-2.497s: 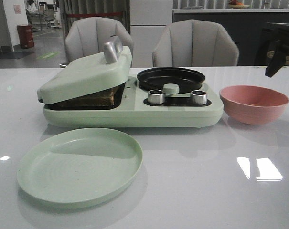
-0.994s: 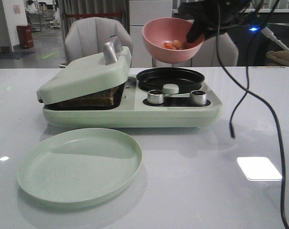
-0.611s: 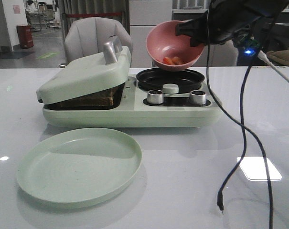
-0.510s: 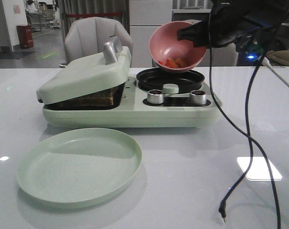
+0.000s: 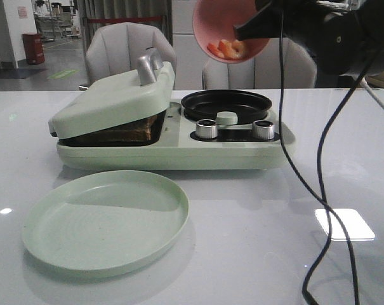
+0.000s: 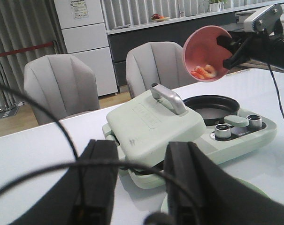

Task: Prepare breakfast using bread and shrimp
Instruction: 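Tilt the pink bowl with the right gripper to pour shrimp into the pan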

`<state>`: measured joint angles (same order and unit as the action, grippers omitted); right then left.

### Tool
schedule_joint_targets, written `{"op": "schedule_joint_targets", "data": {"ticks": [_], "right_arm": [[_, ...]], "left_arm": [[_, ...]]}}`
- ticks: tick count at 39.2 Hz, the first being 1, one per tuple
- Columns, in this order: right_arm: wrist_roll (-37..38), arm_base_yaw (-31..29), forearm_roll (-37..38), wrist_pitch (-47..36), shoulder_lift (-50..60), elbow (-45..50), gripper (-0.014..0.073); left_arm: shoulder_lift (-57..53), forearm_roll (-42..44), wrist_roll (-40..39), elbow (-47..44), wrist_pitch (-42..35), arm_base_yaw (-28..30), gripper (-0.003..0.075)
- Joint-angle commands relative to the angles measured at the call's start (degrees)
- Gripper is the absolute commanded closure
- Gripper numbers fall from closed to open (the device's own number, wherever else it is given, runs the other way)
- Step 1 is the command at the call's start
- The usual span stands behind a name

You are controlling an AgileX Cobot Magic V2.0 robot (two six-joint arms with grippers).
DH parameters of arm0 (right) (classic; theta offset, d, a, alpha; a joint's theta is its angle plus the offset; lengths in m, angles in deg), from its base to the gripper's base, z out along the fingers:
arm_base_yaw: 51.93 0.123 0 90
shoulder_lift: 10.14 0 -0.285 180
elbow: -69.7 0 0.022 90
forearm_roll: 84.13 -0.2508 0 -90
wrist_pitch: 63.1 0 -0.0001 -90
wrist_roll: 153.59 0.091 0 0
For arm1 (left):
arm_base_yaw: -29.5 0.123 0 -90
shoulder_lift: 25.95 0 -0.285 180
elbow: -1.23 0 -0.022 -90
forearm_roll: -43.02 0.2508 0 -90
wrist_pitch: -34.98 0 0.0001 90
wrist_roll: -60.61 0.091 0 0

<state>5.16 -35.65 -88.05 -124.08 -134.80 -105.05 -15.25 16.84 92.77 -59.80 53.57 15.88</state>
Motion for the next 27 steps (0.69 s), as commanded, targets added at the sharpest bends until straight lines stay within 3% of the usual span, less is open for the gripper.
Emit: {"op": "schedule_joint_targets", "data": {"ticks": [1, 8, 19, 27], "right_arm": [[-2.2, -0.1, 5.4, -13.4, 3.1, -1.0, 0.0475], [-8.6, -0.3, 7.0, -11.3, 1.3, -2.3, 0.0475], [-26.3, -0.7, 7.7, -11.8, -3.5, -6.5, 0.0475], [-32.9, -0.7, 8.5, -11.8, -3.9, -6.5, 0.0475]], "left_arm": [[0.6, -1.0, -0.7, 1.5, -3.9, -0.4, 0.0407], [0.6, -1.0, -0.7, 1.5, -3.9, -0.4, 0.0407], [0.6, -1.0, -0.7, 1.5, -3.9, -0.4, 0.0407], [0.6, -1.0, -0.7, 1.5, -3.9, -0.4, 0.0407]]}}
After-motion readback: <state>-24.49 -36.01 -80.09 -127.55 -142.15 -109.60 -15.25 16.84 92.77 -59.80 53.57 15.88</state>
